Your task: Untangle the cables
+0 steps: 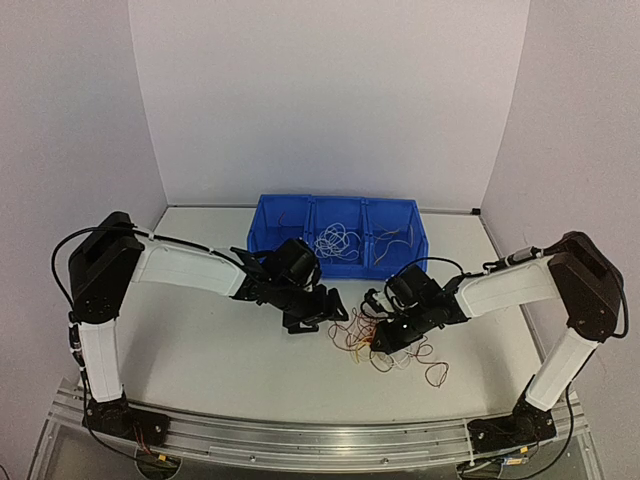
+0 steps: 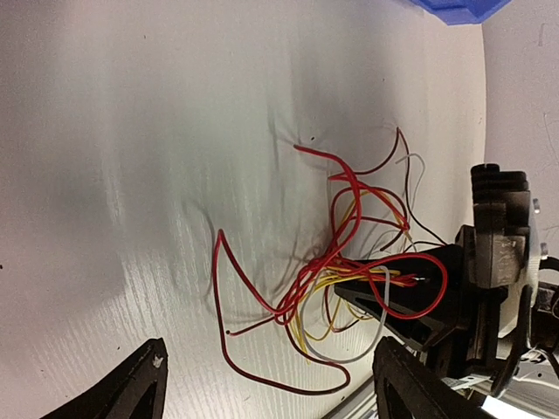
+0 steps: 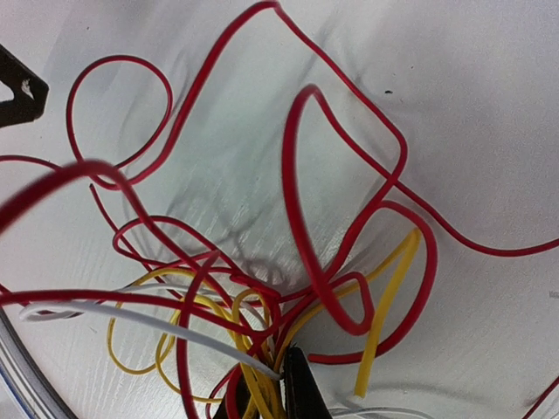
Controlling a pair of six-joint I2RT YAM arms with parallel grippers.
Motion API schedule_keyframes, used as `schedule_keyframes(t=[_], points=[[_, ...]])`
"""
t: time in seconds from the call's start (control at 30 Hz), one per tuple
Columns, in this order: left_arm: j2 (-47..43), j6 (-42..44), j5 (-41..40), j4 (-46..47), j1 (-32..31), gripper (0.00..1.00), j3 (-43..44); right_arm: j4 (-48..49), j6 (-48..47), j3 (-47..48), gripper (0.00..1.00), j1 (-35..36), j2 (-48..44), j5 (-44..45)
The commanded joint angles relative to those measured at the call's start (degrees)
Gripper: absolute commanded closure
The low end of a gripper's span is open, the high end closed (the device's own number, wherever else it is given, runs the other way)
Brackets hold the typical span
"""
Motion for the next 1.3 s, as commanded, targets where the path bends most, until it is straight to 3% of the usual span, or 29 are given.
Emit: schedule_keyframes(t=[0.0, 0.3, 0.53, 1.07, 1.17, 1.27], points=[[2.1, -1.4, 3.7, 0.8, -0.3, 0.25, 1.3, 1.1, 0.2, 0.9, 0.92, 0.7, 0.2, 1.7], [3.8, -1.4, 6.8, 4.5, -0.3, 0.49, 1.5, 1.7, 0.7, 0.5, 0.92, 1.2, 0.4, 1.8], [4.8, -1.5, 7.7, 5.7, -0.3, 0.53, 2.1, 2.0, 0.9, 0.4, 0.92, 1.5, 0.2, 2.2], [9.2, -1.4, -2.5, 1.5, -0.3, 0.61, 7.5, 2.0, 1.4, 0.2, 0.92, 2.0, 0.4, 2.3], [9.6, -0.8, -2.6, 1.0, -0.3, 0.67, 8.4, 2.0, 1.5, 0.2, 0.92, 2.0, 0.5, 2.7], [10.4, -0.4, -2.1, 0.9, -0.3, 0.8, 8.8, 2.1, 1.7, 0.3, 0.92, 2.0, 0.6, 2.8]])
